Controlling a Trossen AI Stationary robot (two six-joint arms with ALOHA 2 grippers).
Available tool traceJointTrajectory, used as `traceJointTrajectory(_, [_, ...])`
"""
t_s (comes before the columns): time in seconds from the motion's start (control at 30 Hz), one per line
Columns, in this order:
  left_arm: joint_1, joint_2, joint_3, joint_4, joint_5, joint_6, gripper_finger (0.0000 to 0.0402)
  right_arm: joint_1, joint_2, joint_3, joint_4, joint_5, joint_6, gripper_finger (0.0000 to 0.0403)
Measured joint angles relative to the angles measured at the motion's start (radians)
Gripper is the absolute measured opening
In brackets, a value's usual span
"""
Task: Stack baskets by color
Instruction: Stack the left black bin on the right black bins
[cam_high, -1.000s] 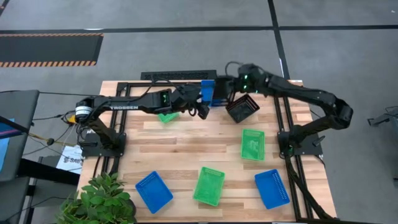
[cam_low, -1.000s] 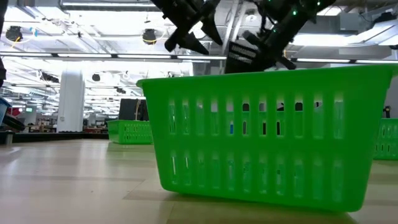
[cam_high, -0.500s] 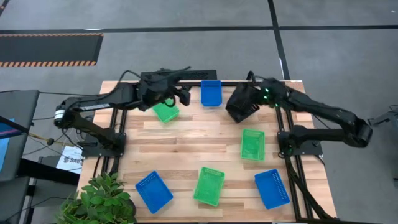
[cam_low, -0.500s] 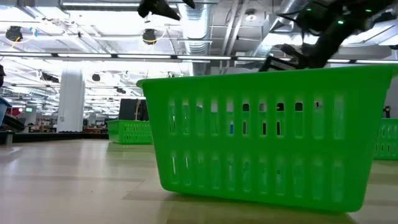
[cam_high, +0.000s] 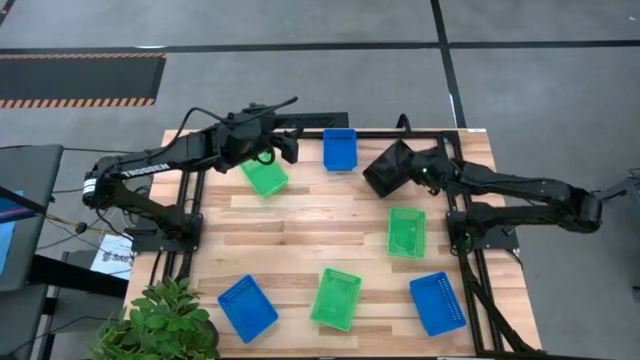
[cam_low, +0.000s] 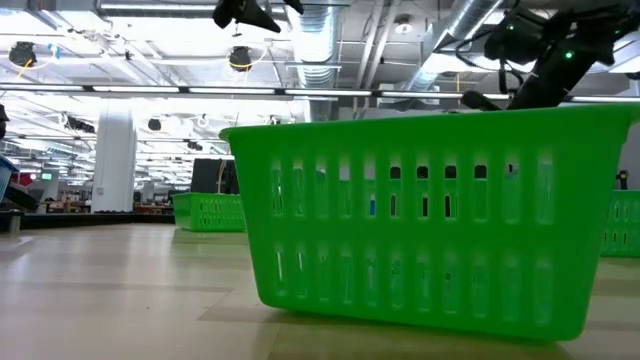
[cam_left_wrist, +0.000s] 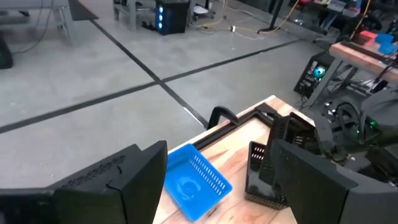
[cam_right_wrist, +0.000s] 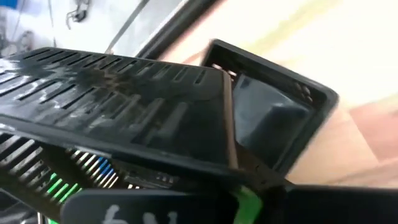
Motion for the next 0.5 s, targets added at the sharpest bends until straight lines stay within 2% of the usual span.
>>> traceJointTrajectory(0.27, [0.000, 0.000, 0.000, -0.004, 0.026, -0.001, 0.0274, 0.006, 0.000, -0.001, -0.042, 0.009, 0.037, 0.0048])
traceJointTrajectory(0.5, [0.000, 0.000, 0.000, -0.002, 0.026, -0.001, 0.0274, -0.003, 0.000, -0.001, -0.040, -0.019, 0.036, 0.0111])
